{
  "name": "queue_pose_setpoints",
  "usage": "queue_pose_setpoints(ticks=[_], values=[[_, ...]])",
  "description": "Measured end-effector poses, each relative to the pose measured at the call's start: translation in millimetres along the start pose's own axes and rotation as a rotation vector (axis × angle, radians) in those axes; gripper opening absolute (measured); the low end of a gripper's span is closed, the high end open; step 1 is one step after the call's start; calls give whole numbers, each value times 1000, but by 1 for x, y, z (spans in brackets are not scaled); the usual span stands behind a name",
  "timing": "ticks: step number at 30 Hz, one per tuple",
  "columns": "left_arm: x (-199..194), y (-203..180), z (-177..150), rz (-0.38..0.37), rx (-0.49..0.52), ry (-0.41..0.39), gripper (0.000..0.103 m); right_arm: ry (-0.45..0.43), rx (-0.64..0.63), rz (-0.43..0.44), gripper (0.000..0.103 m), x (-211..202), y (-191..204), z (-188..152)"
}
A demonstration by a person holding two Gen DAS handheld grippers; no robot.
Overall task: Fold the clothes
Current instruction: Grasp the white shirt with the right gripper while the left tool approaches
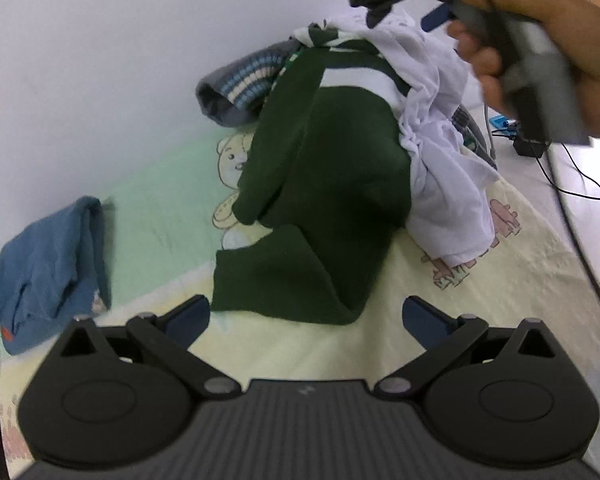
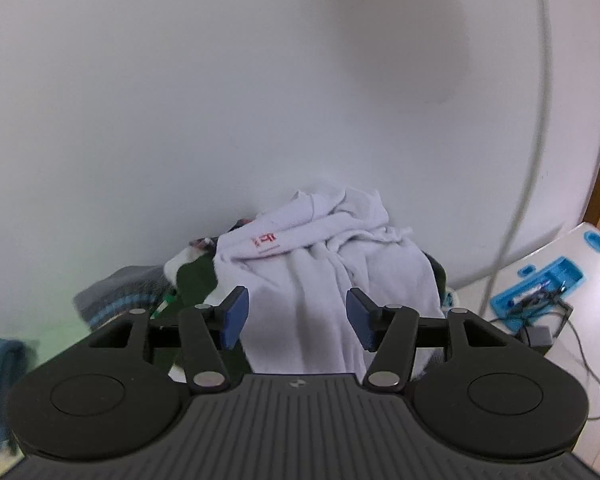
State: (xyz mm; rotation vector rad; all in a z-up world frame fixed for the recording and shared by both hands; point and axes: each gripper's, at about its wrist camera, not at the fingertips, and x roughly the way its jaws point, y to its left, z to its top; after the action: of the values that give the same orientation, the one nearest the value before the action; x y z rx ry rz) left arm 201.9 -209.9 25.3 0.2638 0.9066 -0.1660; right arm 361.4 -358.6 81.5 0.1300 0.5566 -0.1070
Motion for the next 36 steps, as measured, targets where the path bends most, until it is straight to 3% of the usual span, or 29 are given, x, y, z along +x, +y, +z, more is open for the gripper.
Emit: queue_pose_setpoints(ticks=[9, 14, 17, 18, 19, 21, 24, 26, 27, 28, 31, 33, 34, 36], values=[[8, -11, -3, 13, 30, 7, 102, -48, -102, -75, 59, 17, 12, -5], [4, -11, 18, -23, 28, -53, 102, -46, -77, -51, 20, 1, -4, -10], [6, -16, 28, -43, 37, -80, 102, -38, -57, -32, 17, -9, -15, -12], [9, -17, 32, -60, 42, -76, 102, -35, -50, -26, 24, -12, -18, -13], [11, -17, 37, -74, 42, -76, 102, -42, -40, -44, 44, -14, -21, -14], [15, -17, 49, -72, 37, -96, 102, -46, -16, -57, 71, -16, -30, -19], [22, -17, 73, -95, 63, -144, 102, -43, 21, -19, 73, -20, -45, -32], [27, -18, 94, -112, 78, -156, 102, -11, 53, 61, 56, -15, -48, -36], [30, -18, 104, -120, 85, -162, 102, -7, 81, 121, 30, -20, -53, -38], [33, -18, 114, -132, 81, -163, 101, 5, 98, 169, 16, -24, -54, -37], [41, -20, 146, -165, 64, -154, 92, 20, 56, 187, 7, -40, -52, -38], [49, -29, 163, -193, 103, -129, 90, 39, 56, 200, 5, -44, -60, -36], [53, -36, 168, -170, 123, -127, 83, 56, 75, 205, 0, -40, -66, -33], [64, -46, 178, -131, 135, -113, 82, 80, 98, 207, 0, -45, -81, -33]])
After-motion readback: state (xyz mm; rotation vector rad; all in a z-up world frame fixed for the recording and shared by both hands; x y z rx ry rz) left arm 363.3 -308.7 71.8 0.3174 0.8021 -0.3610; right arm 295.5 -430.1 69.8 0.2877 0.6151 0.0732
